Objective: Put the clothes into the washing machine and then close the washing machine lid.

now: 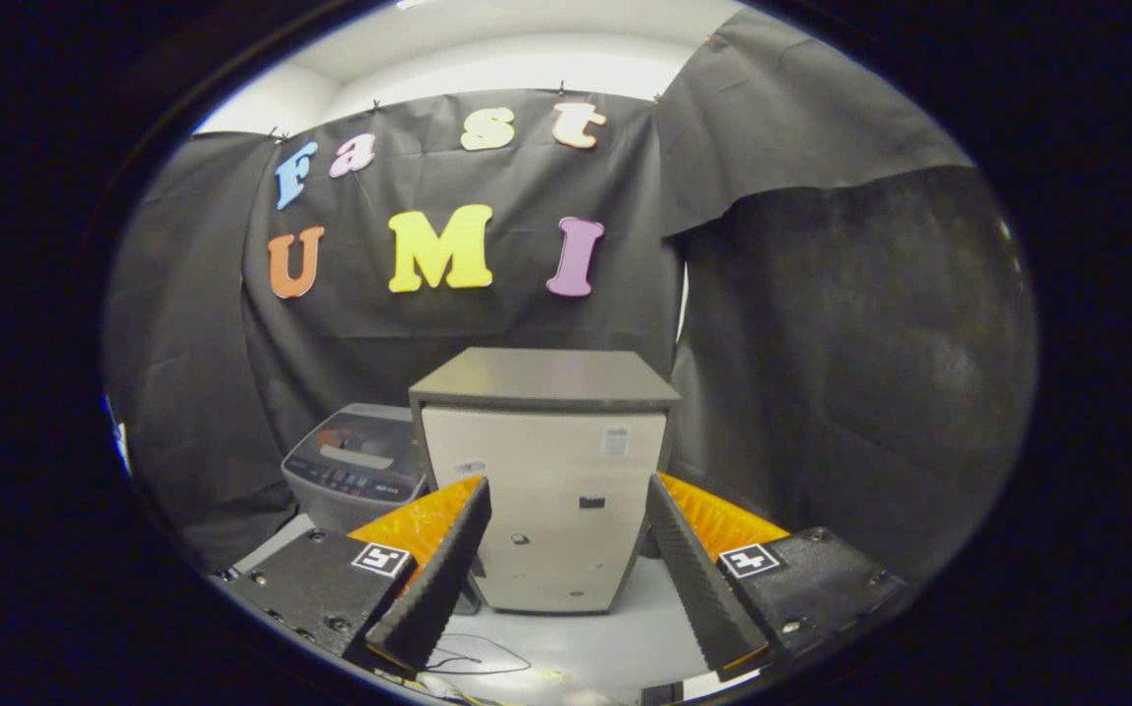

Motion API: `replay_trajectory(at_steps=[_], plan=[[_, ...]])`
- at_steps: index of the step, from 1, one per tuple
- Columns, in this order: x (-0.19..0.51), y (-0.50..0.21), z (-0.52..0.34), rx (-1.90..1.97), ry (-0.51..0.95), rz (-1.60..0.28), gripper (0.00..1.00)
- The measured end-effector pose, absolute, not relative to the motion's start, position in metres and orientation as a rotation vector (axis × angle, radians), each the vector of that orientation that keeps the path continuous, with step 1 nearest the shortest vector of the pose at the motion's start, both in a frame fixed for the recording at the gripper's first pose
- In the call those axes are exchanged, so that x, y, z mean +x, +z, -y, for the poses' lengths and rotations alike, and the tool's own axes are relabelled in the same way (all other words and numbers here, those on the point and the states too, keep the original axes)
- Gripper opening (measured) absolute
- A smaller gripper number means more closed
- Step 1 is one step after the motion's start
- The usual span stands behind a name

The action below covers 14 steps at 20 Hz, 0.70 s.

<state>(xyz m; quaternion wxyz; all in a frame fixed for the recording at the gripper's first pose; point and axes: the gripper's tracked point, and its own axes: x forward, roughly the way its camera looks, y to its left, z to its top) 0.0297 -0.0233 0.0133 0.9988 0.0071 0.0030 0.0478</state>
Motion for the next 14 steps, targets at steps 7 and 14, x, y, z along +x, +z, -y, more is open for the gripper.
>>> replay_trajectory(at_steps=[7, 14], plan=[[0.003, -0.002, 0.04, 0.003, 0.08, 0.015, 0.99], [-0.009, 0.002, 0.044, -0.022, 0.089, 0.031, 0.99]])
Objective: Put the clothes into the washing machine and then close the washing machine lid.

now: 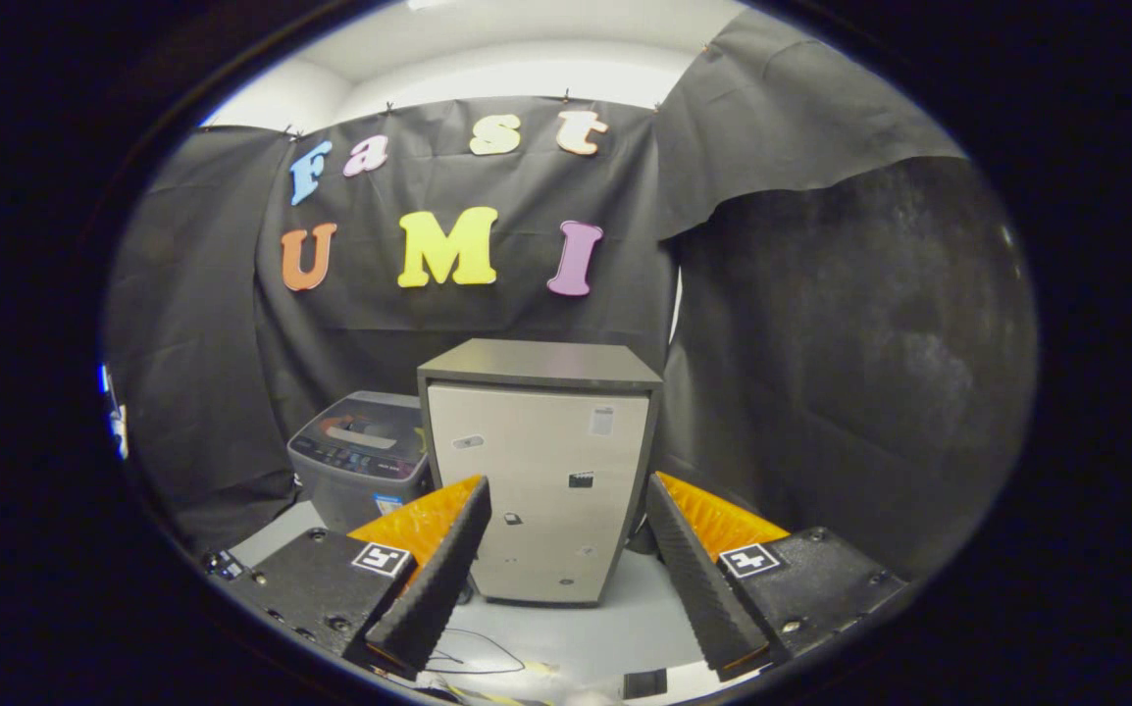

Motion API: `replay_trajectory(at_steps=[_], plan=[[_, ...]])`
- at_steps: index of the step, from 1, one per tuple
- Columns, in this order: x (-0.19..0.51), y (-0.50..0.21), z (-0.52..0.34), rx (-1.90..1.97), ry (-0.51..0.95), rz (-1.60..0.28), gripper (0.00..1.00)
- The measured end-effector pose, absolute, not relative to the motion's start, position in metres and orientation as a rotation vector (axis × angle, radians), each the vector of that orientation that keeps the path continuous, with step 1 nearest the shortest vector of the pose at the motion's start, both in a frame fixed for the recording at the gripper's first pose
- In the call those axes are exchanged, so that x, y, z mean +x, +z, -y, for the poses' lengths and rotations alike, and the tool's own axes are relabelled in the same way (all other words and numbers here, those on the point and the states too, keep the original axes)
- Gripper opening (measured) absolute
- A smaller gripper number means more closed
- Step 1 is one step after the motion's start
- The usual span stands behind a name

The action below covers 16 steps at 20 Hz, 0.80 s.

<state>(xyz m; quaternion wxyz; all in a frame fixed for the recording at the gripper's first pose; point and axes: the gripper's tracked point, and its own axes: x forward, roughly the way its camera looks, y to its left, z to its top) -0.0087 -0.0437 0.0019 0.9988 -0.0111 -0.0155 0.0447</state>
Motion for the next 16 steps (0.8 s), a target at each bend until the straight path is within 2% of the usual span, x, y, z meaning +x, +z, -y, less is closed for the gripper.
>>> replay_trajectory(at_steps=[16], plan=[[-0.012, -0.008, 0.051, -0.003, 0.095, 0.004, 0.99]])
